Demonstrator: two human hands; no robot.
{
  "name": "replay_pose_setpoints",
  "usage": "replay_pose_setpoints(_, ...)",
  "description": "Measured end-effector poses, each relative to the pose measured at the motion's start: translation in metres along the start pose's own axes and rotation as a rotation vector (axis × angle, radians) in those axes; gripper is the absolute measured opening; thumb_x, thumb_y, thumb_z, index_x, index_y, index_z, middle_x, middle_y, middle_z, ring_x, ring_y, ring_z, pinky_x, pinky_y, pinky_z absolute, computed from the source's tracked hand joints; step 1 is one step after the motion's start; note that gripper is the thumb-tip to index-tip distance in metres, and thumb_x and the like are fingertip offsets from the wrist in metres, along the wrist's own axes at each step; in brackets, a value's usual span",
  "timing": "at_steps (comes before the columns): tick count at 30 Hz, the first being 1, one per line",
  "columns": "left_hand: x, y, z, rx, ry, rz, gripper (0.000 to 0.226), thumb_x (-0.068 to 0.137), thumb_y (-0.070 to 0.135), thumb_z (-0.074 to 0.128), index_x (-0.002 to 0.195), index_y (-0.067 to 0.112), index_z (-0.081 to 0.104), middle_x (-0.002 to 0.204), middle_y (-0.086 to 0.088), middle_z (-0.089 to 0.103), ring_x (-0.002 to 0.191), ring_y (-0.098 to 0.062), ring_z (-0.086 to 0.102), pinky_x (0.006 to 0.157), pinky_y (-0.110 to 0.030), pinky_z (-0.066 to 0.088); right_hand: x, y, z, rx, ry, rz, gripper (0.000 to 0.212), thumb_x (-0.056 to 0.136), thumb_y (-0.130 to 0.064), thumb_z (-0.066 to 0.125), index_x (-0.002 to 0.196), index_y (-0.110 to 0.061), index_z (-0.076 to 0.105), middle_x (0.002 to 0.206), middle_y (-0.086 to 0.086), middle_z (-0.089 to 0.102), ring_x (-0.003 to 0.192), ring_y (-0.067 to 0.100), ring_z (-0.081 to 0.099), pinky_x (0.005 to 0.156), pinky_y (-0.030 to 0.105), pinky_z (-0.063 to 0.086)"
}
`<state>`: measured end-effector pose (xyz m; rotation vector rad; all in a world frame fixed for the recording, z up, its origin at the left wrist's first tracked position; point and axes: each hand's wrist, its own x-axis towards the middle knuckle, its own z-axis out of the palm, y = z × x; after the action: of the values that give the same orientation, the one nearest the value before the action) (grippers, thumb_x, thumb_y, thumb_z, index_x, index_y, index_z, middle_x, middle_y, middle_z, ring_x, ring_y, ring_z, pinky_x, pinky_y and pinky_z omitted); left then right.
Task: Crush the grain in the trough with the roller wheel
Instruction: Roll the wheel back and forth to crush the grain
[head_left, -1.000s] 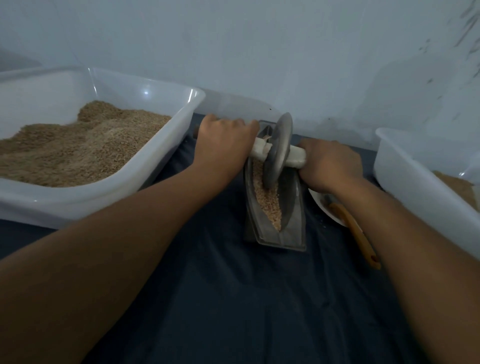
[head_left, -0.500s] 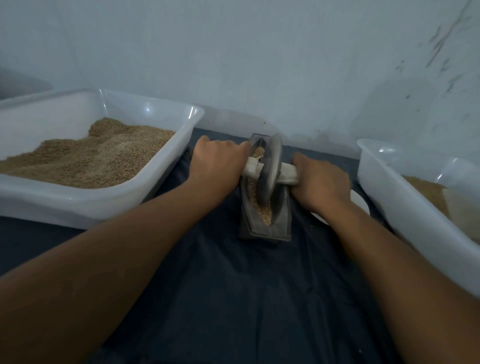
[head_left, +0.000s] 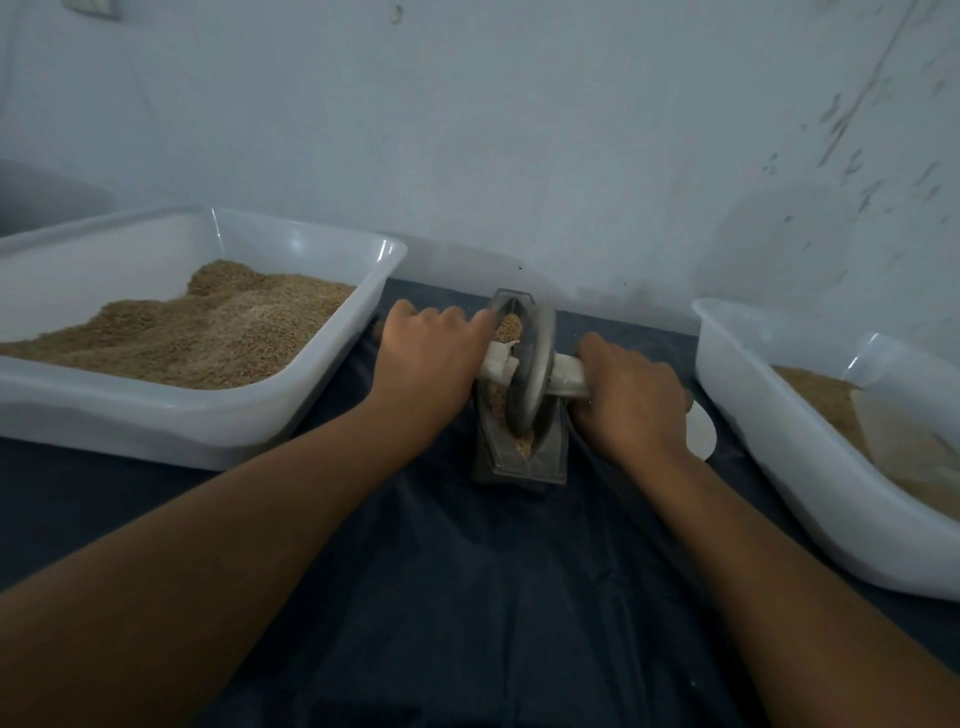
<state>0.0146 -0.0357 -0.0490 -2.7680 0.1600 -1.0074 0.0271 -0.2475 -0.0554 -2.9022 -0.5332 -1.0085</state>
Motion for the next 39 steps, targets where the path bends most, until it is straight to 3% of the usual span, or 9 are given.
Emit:
replay_pose_setpoints(9,0.0,0.0,0.004,-0.001,0.018,-0.003,0.027,0.084,0.022,0.066,0.103,0.023,0.046,0.082,0.003,0.058,0.072,-0.021,0.058,0.067,-0.035,0.032,0.003,0.0,0.008,-0.015,0.019,0.043,0.021,0.084,-0.028,0.065,0.084,-0.023,0.044,0.071,-0.007,0.051,0.062,0.025,0.051,0.06,0.034,0.027)
replay_pose_setpoints(15,0.008,-0.001,0.011,-0.022,0.014,0.0,0.025,0.086,0.024,0.067,0.102,0.024,0.048,0.081,0.003,0.058,0.067,-0.019,0.05,0.069,-0.036,0.033,0.01,0.002,0.014,-0.059,0.005,0.069,0.024,0.08,-0.024,0.067,0.079,-0.025,0.043,0.058,-0.013,0.032,0.047,0.006,0.024,0.051,0.026,0.008)
replay_pose_setpoints(23,0.013,-0.002,0.02,-0.046,0.029,-0.004,0.023,0.085,0.022,0.068,0.097,0.025,0.048,0.074,0.004,0.054,0.061,-0.019,0.048,0.067,-0.035,0.032,0.023,0.006,0.02,-0.074,-0.074,0.103,0.017,0.085,-0.031,0.062,0.082,-0.028,0.045,0.058,-0.011,0.039,0.048,0.012,0.033,0.049,0.025,0.023)
replay_pose_setpoints(27,0.018,-0.004,0.026,-0.042,0.026,0.008,0.023,0.086,0.022,0.065,0.089,0.024,0.043,0.071,0.004,0.047,0.059,-0.019,0.042,0.067,-0.035,0.03,0.031,0.01,0.025,-0.091,-0.121,0.107,0.013,0.087,-0.036,0.06,0.086,-0.028,0.05,0.062,-0.009,0.043,0.052,0.013,0.036,0.05,0.027,0.023)
replay_pose_setpoints(32,0.025,-0.005,0.031,-0.04,0.032,0.029,0.027,0.089,0.022,0.059,0.087,0.024,0.033,0.07,0.003,0.043,0.058,-0.019,0.04,0.066,-0.035,0.029,0.045,0.014,0.028,-0.082,-0.252,0.147,0.011,0.086,-0.04,0.058,0.09,-0.031,0.053,0.073,-0.005,0.053,0.064,0.021,0.047,0.058,0.033,0.04)
replay_pose_setpoints(39,0.037,-0.008,0.038,-0.051,0.043,0.025,0.012,0.092,0.016,0.053,0.088,0.024,0.045,0.071,0.001,0.053,0.058,-0.02,0.043,0.065,-0.035,0.029,0.063,0.018,0.026,-0.04,-0.393,0.118,0.012,0.082,-0.038,0.064,0.093,-0.037,0.061,0.081,-0.007,0.061,0.072,0.023,0.055,0.059,0.031,0.038)
